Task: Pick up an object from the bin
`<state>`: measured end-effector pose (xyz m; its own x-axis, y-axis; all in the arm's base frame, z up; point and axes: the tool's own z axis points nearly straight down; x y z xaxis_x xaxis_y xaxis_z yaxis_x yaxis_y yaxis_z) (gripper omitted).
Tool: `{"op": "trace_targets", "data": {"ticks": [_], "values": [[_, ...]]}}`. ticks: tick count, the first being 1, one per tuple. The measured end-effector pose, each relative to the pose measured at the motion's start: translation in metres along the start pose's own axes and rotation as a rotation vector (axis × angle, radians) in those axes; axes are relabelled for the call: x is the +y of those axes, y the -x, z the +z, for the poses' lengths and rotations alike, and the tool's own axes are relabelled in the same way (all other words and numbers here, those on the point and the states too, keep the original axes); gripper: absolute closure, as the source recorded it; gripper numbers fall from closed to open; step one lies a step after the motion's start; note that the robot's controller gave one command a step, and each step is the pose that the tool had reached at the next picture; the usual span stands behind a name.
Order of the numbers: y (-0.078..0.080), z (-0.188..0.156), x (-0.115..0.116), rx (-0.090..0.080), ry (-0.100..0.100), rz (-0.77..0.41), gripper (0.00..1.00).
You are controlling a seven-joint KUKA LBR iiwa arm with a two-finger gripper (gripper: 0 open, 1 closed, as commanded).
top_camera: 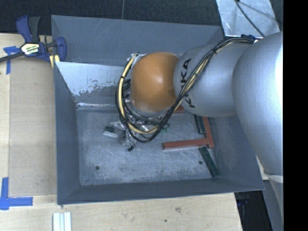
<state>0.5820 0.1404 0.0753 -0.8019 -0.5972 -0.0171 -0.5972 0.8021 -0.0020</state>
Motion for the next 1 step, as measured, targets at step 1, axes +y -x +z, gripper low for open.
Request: {"op": "trace_targets", "data": {"ticks": [1], "values": [[0.0063, 0.0017, -0.0325, 0.006, 0.000, -0.006, 1.00]]}}
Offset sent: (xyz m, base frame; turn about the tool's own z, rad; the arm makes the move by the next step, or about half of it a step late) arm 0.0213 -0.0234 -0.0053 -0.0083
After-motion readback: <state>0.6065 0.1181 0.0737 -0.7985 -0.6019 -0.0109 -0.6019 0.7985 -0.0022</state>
